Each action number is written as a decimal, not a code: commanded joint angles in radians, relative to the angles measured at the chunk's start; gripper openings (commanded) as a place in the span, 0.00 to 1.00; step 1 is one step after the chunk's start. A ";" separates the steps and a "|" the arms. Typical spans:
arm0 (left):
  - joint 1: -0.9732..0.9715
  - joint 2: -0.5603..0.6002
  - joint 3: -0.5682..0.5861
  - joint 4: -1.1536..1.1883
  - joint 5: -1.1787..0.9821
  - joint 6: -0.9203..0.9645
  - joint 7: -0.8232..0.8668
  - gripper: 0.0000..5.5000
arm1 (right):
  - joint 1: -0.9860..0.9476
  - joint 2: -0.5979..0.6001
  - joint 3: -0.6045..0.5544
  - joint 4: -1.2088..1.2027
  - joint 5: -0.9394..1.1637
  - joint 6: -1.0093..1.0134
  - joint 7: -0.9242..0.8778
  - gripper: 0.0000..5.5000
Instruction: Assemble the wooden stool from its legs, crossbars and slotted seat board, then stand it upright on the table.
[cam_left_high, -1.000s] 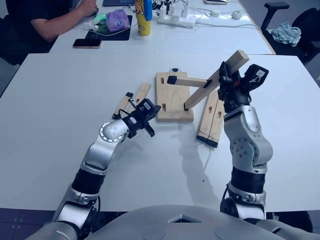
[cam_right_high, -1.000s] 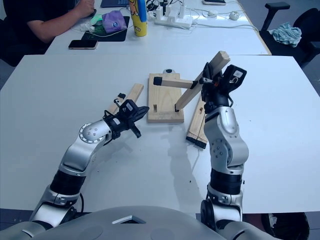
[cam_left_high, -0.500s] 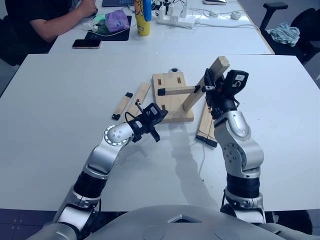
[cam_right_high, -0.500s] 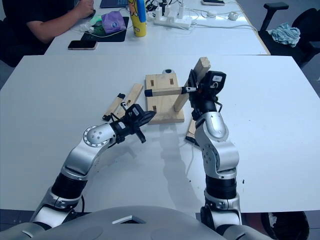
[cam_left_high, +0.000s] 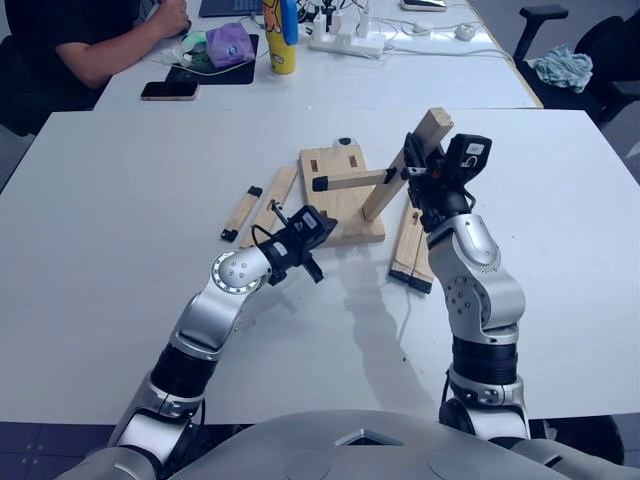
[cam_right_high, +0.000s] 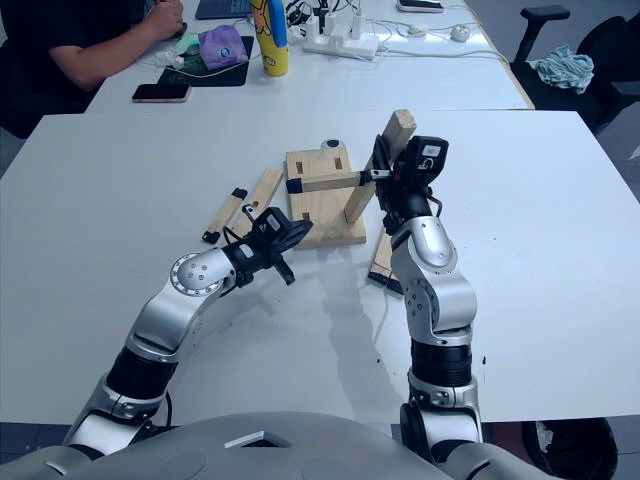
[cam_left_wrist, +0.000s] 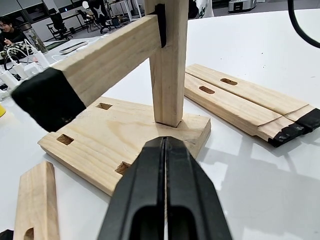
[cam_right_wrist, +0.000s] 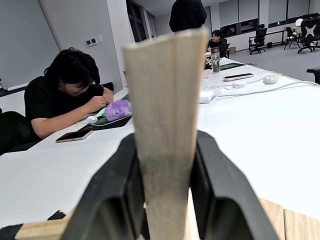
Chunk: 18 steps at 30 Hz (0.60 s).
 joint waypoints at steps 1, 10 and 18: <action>0.000 -0.002 0.005 0.020 0.001 -0.010 0.005 0.00 | 0.015 0.023 -0.021 0.045 0.012 0.004 0.011 0.26; 0.008 -0.006 0.014 0.057 -0.001 -0.040 0.012 0.00 | -0.060 0.066 -0.068 0.011 0.081 -0.058 0.047 0.49; 0.048 -0.009 0.017 0.048 0.007 -0.047 0.039 0.00 | -0.070 -0.124 -0.240 -0.160 0.135 0.088 0.030 0.57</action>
